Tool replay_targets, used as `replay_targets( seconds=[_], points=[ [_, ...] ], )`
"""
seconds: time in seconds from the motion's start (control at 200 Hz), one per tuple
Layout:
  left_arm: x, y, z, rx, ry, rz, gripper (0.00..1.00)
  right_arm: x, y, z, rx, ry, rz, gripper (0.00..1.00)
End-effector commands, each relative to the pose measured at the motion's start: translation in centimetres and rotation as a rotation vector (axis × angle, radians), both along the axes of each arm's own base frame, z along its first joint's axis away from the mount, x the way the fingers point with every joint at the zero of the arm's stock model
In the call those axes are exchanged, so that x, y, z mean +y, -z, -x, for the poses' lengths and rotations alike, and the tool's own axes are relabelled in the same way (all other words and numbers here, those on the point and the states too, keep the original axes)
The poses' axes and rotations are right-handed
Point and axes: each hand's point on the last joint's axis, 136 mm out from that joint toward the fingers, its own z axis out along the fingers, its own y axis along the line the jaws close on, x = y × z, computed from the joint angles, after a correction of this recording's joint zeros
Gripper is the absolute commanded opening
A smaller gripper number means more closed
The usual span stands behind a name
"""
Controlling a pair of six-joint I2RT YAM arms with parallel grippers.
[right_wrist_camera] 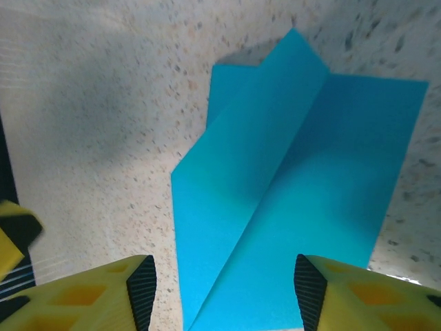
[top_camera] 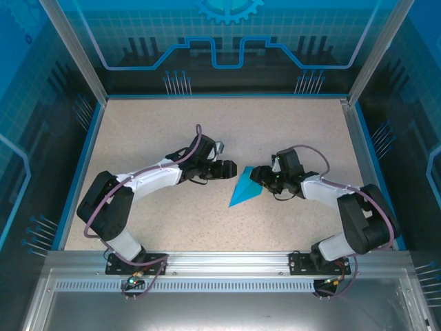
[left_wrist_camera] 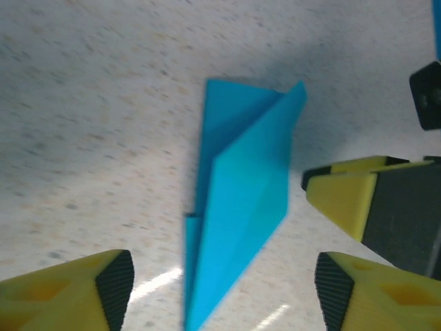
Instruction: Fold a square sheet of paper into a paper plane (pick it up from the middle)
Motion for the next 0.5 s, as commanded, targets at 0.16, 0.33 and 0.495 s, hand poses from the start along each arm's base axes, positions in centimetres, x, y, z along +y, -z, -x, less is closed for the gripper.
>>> replay_targets(
  seconds=[0.16, 0.33, 0.495],
  points=[
    [4.5, -0.1, -1.9, -0.081, -0.110, -0.168, 0.98, 2.6, 0.7, -1.4, 0.007, -0.024, -0.004, 0.49],
    [4.6, -0.4, -2.1, -0.081, -0.098, -0.151, 0.98, 3.8, 0.7, -1.8, -0.011, -0.058, -0.025, 0.42],
    [5.2, -0.7, -2.4, -0.062, -0.109, -0.116, 0.98, 4.7, 1.0, -2.2, -0.029, -0.083, -0.064, 0.29]
  ],
)
